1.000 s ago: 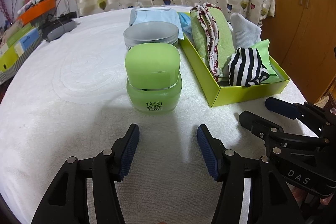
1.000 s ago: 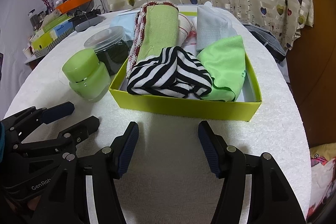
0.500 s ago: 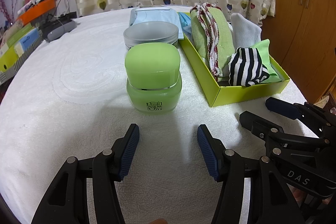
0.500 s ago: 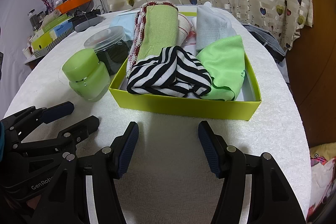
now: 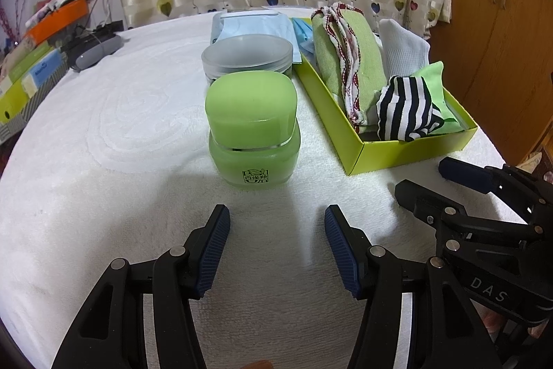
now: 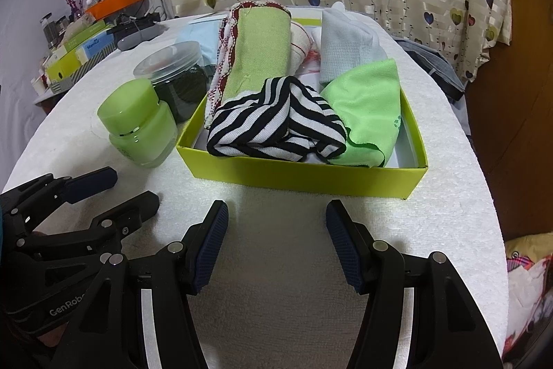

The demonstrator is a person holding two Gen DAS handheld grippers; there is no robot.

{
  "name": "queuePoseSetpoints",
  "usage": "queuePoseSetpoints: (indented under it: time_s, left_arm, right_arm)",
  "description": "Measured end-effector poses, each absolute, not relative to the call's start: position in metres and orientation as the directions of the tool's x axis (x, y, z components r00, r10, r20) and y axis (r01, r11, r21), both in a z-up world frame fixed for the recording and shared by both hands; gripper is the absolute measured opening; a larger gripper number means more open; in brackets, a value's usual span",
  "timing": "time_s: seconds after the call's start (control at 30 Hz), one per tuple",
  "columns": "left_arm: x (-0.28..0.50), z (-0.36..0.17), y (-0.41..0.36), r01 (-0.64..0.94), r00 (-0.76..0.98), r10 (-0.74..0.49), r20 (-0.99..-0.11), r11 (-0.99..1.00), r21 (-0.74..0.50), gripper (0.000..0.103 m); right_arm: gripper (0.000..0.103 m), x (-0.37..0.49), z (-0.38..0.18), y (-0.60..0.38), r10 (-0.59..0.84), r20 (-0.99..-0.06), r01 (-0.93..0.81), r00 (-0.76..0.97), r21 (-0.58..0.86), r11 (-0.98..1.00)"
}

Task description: Organize soft objects

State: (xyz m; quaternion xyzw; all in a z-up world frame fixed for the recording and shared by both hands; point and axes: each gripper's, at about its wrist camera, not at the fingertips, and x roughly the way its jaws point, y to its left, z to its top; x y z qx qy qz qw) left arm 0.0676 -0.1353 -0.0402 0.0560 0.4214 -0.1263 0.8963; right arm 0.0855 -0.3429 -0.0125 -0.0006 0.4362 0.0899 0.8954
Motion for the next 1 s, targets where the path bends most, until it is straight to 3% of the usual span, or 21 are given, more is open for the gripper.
queuePoseSetpoints:
  time_s: [1.0]
  left_arm:
    - [0.075,-0.042,-0.131,0.270,0.620,-0.172,-0.766,0.963,0.002,0.058]
  right_arm:
    - [0.062,0.096,-0.014,-0.331,0.093,-0.796,-0.137,0.598,0.013,0.990]
